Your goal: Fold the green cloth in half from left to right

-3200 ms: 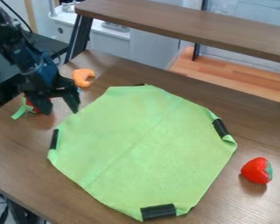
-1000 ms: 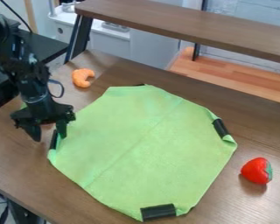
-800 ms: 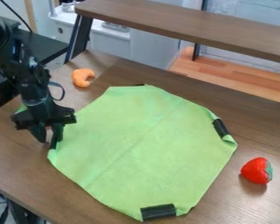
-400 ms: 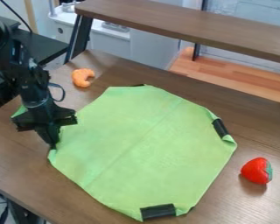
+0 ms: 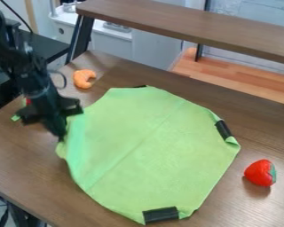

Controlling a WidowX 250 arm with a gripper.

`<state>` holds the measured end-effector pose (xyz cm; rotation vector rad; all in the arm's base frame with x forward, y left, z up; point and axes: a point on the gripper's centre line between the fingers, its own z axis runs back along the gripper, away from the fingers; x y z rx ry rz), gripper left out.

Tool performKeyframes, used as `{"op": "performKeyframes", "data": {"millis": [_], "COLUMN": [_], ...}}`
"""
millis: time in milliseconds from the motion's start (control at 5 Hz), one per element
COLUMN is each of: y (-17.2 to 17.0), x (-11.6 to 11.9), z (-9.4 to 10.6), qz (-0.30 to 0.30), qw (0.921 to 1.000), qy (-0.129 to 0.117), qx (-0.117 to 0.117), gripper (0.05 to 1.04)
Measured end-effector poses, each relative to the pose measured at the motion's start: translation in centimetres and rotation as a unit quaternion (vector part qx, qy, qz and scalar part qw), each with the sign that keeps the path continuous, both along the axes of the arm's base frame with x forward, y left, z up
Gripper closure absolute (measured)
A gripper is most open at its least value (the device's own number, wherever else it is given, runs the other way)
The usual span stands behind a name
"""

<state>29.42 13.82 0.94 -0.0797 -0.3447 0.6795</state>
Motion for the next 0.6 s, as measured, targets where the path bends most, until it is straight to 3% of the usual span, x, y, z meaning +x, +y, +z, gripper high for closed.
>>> {"op": "performKeyframes", "data": {"millis": [400, 600], "y": [-4.9, -7.8], "x": [4.1, 6.5], "z": [5.7, 7.6], "qz": [0.020, 0.026], "qw": [0.9957, 0.9923], "qy": [-0.064, -0.086], "qx": [-0.064, -0.086], "gripper": [1.035, 1.035]}}
